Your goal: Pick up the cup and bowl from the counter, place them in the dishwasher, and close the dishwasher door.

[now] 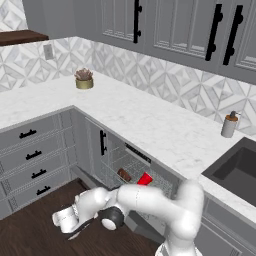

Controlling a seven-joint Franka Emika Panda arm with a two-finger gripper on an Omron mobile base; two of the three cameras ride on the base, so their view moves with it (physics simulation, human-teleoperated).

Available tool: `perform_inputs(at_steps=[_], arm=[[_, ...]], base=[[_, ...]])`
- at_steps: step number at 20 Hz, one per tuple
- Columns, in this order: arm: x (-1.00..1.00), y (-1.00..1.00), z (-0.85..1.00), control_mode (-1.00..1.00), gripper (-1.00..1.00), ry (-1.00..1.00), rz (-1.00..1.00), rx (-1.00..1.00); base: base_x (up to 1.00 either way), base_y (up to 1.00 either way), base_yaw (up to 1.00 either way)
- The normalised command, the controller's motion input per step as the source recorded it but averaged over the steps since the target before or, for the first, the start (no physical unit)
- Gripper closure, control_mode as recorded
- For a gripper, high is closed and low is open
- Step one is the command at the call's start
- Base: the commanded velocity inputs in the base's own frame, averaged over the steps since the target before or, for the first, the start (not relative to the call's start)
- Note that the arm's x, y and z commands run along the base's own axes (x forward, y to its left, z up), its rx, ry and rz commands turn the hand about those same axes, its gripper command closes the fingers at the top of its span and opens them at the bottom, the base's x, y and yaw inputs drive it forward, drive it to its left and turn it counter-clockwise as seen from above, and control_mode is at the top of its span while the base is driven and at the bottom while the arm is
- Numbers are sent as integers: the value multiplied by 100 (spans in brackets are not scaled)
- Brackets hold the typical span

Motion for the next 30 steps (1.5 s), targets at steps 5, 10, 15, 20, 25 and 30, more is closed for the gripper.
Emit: perform_inputs(at_steps=[5,10,15,20,25,30], arm=[[69,-53,-2,-100,-100,-18,-23,-32],[88,-85,0,-100,-100,-12,-23,-22],[93,-100,0,-100,-100,-8,-22,-16],[86,-100,-2,-100,-100,-9,-21,-16],[68,-95,-26,-100,-100,-11,-18,-20],[38,-77,-46,-100,-100,-10,-10,-15]], base=[[0,0,0],[0,0,0],[0,0,0],[0,0,0],[0,0,0],[0,0,0]])
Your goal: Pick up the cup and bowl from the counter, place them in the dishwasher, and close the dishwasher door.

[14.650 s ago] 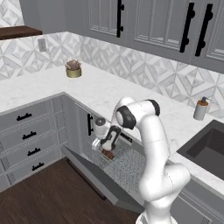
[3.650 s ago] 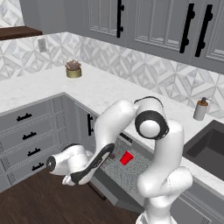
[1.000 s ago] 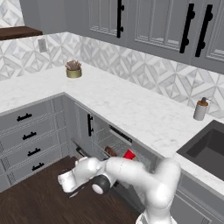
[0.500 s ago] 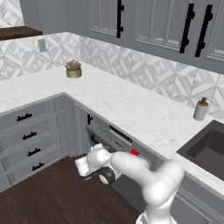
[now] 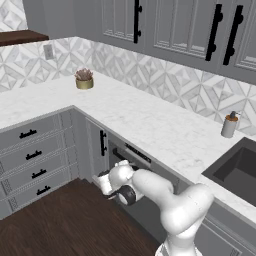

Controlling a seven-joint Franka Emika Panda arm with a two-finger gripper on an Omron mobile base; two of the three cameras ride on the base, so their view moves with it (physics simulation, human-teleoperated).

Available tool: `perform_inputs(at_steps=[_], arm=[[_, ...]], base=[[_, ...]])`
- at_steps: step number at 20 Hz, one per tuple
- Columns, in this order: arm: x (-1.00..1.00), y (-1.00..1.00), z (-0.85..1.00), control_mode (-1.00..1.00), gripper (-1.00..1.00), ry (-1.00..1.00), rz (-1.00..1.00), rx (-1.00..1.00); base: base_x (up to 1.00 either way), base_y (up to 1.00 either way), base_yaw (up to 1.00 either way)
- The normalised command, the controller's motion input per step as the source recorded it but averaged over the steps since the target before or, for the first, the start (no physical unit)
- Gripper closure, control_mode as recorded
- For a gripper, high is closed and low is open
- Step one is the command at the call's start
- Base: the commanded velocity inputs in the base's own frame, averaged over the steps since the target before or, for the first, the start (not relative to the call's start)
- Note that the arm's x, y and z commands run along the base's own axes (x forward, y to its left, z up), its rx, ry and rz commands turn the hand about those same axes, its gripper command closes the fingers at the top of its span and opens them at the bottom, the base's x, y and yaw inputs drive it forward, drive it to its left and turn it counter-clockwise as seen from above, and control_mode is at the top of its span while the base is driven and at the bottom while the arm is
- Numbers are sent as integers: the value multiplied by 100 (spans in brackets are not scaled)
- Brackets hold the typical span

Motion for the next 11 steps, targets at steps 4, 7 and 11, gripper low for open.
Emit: perform_inputs(at_steps=[4,7,11], arm=[[34,-71,-44,-100,-100,-8,-2,-8],[32,-62,-33,-100,-100,-3,0,-4],[14,-54,-14,-100,-100,0,0,0]], base=[[0,0,0],[0,0,0],[0,0,0]])
